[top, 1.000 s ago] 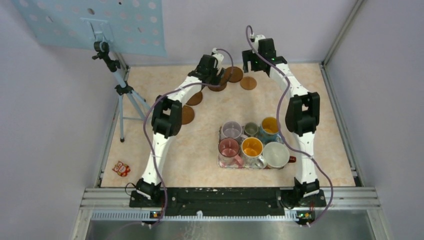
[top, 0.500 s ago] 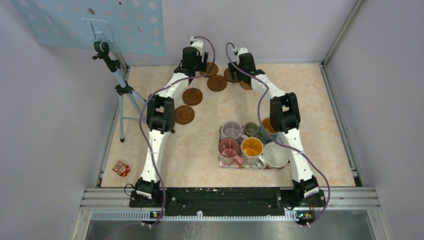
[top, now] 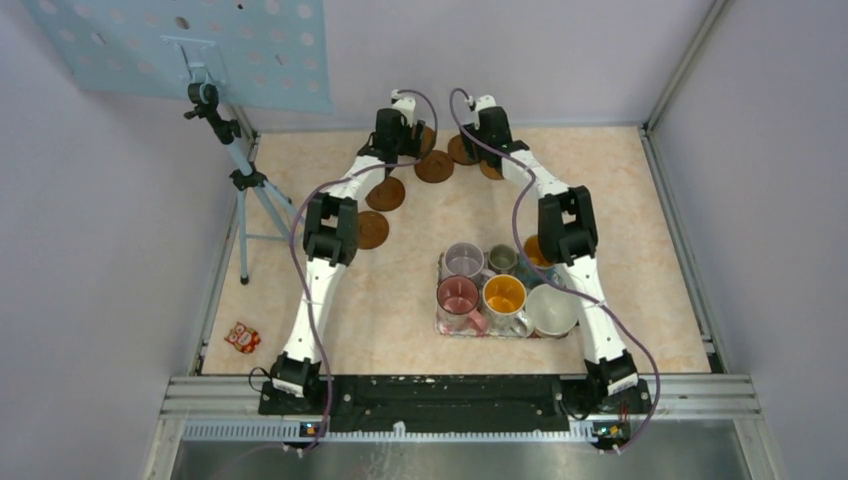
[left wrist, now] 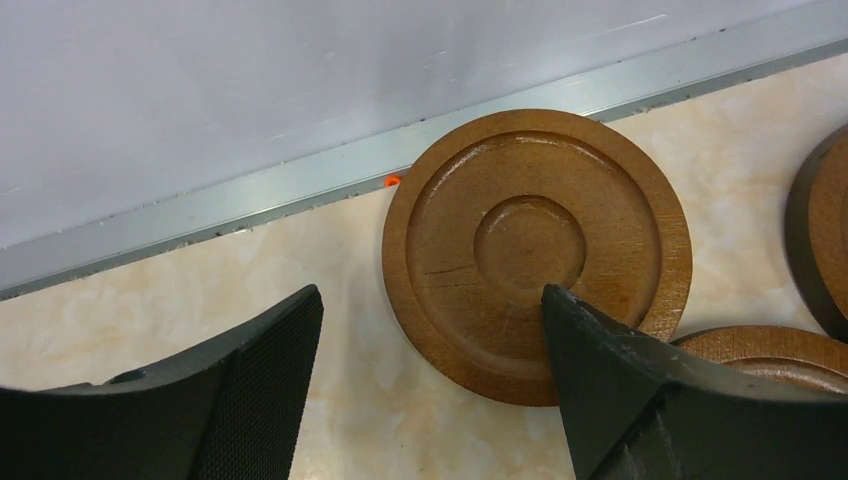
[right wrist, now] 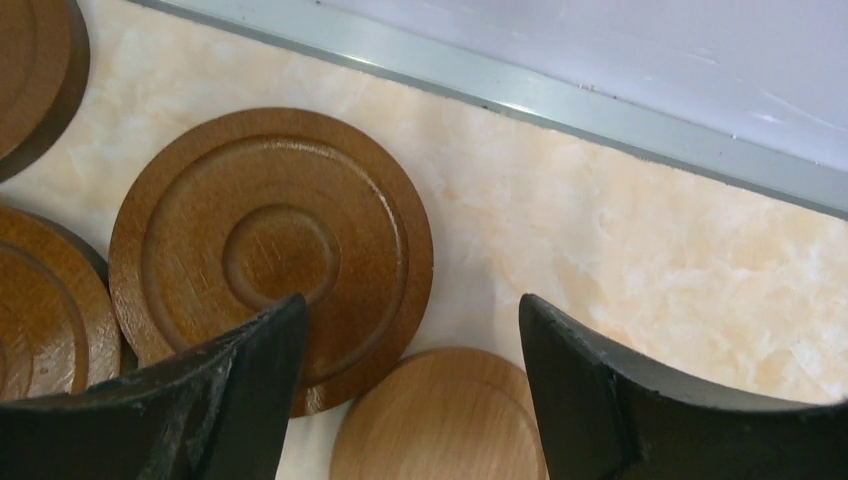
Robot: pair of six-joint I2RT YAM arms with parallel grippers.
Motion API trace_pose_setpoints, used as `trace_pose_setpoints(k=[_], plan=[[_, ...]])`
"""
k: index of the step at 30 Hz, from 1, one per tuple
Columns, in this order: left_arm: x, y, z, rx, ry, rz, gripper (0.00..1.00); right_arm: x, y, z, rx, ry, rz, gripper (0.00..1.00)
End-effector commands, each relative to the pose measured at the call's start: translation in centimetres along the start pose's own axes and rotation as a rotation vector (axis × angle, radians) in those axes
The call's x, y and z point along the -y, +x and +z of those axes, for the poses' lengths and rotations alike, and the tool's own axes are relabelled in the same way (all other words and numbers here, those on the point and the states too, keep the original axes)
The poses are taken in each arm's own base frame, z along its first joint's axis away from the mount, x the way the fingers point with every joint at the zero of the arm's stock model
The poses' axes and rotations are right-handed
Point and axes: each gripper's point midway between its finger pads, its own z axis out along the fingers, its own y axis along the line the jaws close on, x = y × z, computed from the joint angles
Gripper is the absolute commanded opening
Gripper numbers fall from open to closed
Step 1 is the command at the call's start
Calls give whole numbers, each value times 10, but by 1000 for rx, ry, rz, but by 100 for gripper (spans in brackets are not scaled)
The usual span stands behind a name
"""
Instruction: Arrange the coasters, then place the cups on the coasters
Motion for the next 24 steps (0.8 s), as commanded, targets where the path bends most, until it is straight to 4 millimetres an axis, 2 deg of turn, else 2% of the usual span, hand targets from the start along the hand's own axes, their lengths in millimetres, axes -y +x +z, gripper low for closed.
trace_pose_setpoints(k=[1,7,11,15,24], plan=[[9,-12,-7,-10,57,4,86,-2,2,-3,-32,-24,-79,77],[27,8,-24,-112,141,5,85,3,24,-6,-121,-20,-170,79],[40,14,-33,-156,191,18,83,4,35,-16,-180,-40,-213,80],[61,27,-43,-215,261,58,81,6,43,-27,-224,-59,-232,80],[102,54,-75,-347,400,62,74,32,57,-50,-317,-72,-205,80]])
